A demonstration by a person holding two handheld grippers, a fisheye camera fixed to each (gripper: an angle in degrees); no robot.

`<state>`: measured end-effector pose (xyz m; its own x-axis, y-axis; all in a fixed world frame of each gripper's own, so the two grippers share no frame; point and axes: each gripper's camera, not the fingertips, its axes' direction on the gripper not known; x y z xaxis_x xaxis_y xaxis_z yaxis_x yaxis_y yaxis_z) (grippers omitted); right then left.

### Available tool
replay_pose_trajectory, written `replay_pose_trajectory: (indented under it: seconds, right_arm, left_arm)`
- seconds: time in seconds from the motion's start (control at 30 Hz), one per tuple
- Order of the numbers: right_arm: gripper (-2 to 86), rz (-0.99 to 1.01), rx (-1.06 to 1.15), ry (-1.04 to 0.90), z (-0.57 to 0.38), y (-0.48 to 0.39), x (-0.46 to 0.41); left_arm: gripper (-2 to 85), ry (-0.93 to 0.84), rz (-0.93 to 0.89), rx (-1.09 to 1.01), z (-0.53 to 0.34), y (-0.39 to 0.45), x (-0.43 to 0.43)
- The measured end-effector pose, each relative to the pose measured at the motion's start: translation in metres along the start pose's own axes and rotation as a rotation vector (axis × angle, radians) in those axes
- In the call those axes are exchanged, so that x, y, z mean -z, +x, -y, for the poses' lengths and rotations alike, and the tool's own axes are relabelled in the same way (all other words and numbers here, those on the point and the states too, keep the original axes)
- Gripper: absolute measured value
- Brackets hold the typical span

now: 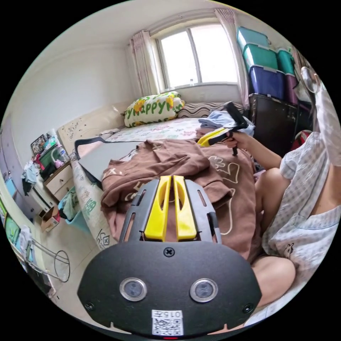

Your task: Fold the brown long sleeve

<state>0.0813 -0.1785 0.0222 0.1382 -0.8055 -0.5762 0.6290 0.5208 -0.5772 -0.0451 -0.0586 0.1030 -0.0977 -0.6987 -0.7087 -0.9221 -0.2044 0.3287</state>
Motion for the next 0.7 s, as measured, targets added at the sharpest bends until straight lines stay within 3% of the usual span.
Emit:
replay_pose_trajectory:
  seconds: [0.2, 0.33, 0.53, 0.7]
  right_arm:
    - [11.7, 0.065, -0.062, -0.156, 0.007, 0.040, -0.028]
    - [5.5, 0.289, -0.017, -0.223, 0.010, 0.047, -0.043]
    - [1.2, 0.502, 0.124, -0.061, 0.014, 0.001, -0.011]
    - [1.4, 0.508, 0.162, -0.150, 0.009, -0.049, -0.026]
  left_arm:
    - [7.8, -0.109, 0.011, -0.117, -0.020, 0.078, -0.117]
    - [8.8, -0.237, -0.002, -0.091, -0.053, 0.099, -0.184]
    - [11.7, -0.267, 0.038, 0.032, -0.139, 0.111, -0.193]
    - [12.2, -0.257, 0.096, 0.134, -0.206, 0.111, -0.200]
